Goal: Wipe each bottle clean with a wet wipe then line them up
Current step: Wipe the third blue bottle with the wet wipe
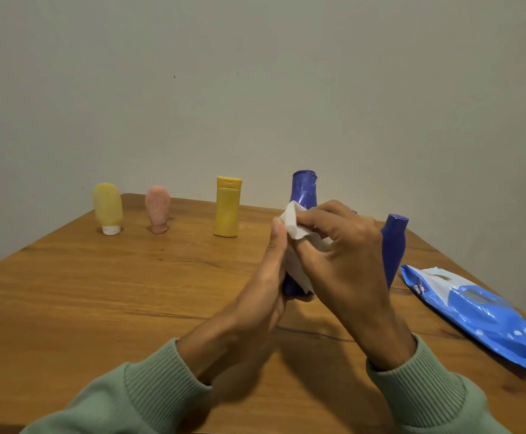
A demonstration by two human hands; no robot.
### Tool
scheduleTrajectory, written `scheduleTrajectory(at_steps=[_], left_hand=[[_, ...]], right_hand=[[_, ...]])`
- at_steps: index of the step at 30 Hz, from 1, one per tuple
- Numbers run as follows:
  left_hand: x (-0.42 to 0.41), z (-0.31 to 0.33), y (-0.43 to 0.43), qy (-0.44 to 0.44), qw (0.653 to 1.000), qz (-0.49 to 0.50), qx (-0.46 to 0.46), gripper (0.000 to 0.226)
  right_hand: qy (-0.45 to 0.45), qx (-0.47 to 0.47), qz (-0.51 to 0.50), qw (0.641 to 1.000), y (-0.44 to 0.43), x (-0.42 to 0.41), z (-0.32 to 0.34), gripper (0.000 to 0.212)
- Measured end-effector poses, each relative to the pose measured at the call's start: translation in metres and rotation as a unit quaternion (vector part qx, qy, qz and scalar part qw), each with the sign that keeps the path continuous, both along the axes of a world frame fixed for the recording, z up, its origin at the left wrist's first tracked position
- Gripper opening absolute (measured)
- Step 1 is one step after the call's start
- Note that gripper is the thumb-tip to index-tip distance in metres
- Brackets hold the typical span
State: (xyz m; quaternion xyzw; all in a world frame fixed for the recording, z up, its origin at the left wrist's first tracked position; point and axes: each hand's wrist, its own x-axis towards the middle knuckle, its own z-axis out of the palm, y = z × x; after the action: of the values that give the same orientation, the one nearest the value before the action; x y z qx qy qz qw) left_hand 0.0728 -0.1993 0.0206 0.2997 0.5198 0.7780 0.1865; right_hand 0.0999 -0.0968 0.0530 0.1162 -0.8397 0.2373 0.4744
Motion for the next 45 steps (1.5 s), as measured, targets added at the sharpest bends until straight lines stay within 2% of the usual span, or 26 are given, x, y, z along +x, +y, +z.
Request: scheduleTrajectory(at_steps=[5,9,12,17,20,22,25,28,33,36,38,42,45], left_hand=[[-0.017,0.008,-0.012,-0.032,0.999,0.003,0.014,0.074],[-0.024,0.01,-0.018,-0.067,0.997,0.006,0.047,0.071],[-0.021,0.01,-0.017,-0.078,0.996,-0.005,0.054,0.07],[-0.02,0.008,-0.014,-0.081,0.994,-0.023,0.063,0.07],[-0.023,0.01,-0.016,-0.084,0.993,-0.018,0.075,0.07],[-0.026,0.01,-0.017,-0.093,0.992,-0.007,0.085,0.071],[-0.025,0.01,-0.016,-0.095,0.991,-0.023,0.088,0.072],[-0.024,0.009,-0.014,-0.105,0.99,-0.032,0.091,0.07],[-0.028,0.01,-0.017,-0.146,0.982,-0.016,0.122,0.06],[-0.024,0.013,-0.016,-0.15,0.98,-0.035,0.128,0.047],[-0.024,0.013,-0.016,-0.158,0.979,-0.033,0.125,0.047],[-0.026,0.014,-0.017,-0.182,0.974,-0.019,0.136,0.047],[-0.024,0.015,-0.018,-0.185,0.971,-0.023,0.146,0.035]], right_hand=[[-0.109,-0.013,0.06,0.992,-0.001,0.003,0.003,0.024],[-0.163,0.013,0.059,0.985,-0.001,0.003,0.003,0.027],[-0.157,0.004,0.072,0.985,0.006,0.002,0.007,0.024],[-0.094,-0.059,0.059,0.992,0.02,-0.003,0.01,0.02],[-0.166,-0.051,0.103,0.979,0.022,0.0,0.013,0.015],[-0.208,-0.047,0.136,0.967,0.021,0.003,0.015,0.018],[-0.169,-0.099,0.132,0.972,0.022,0.001,0.015,0.013],[-0.138,-0.125,0.107,0.977,0.021,-0.001,0.011,0.013],[-0.21,-0.078,0.111,0.968,0.022,0.002,0.014,0.014],[-0.171,-0.119,0.115,0.971,0.023,0.002,0.015,0.011],[-0.159,-0.128,0.108,0.973,0.022,0.001,0.014,0.011],[-0.206,-0.089,0.117,0.967,0.021,0.005,0.016,0.01],[-0.237,-0.082,0.149,0.957,0.019,0.008,0.016,0.01]])
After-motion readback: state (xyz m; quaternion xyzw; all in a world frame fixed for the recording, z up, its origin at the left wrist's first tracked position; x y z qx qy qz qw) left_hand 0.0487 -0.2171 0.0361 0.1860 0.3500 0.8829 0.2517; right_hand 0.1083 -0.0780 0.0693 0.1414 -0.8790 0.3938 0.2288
